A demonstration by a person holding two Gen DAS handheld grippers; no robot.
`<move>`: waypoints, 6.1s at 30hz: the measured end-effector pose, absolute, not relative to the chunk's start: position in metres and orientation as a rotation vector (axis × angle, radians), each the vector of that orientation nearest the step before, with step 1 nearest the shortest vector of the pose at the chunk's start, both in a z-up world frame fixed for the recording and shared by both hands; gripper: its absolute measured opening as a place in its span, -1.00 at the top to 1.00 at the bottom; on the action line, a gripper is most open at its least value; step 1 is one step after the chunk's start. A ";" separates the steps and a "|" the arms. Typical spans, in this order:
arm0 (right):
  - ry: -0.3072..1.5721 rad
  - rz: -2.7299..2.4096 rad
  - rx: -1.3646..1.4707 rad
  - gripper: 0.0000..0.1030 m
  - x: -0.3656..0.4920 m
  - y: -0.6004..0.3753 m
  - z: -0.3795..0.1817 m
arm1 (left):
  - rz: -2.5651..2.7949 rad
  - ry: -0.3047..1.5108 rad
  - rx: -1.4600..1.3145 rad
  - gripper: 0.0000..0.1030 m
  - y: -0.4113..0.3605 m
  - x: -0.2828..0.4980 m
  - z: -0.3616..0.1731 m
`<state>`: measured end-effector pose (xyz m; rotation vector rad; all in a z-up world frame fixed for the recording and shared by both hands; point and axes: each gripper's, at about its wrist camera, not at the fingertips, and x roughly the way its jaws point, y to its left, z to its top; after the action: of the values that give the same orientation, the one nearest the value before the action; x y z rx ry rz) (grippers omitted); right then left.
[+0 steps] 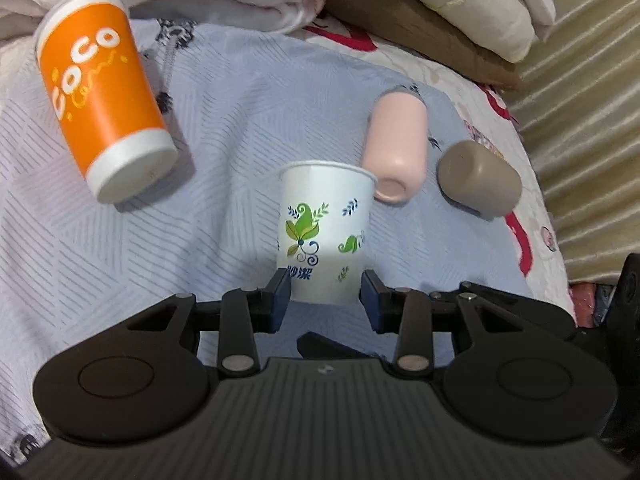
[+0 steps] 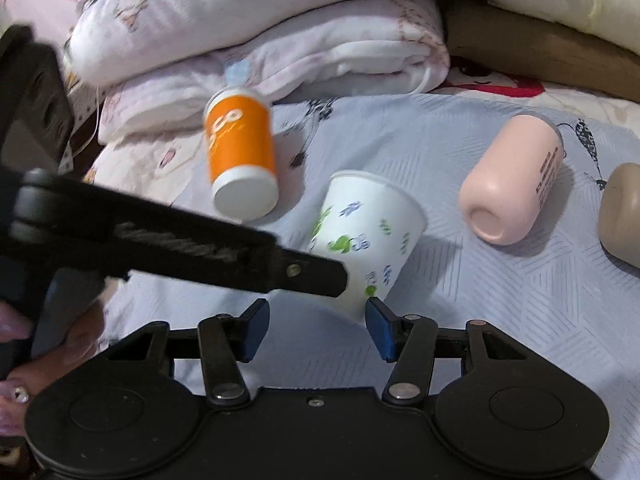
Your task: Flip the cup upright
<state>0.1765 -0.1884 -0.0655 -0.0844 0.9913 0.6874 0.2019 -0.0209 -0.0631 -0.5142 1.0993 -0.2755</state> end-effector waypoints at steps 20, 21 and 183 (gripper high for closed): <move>1.023 0.803 0.186 -0.50 0.225 -0.222 -0.073 | -0.269 1.027 -0.508 -0.09 -0.002 0.221 -0.070; 1.033 0.809 0.192 -0.50 0.228 -0.220 -0.076 | -0.265 1.031 -0.513 -0.09 -0.002 0.224 -0.074; 0.600 0.030 -0.002 -0.99 -0.028 -0.247 0.004 | -0.086 0.832 -0.043 -0.99 -0.014 -0.008 0.019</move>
<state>-0.0276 -0.2471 0.0040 -0.0022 0.5998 0.0303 -0.0083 -0.0141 0.0194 -0.0429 0.8322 -0.0856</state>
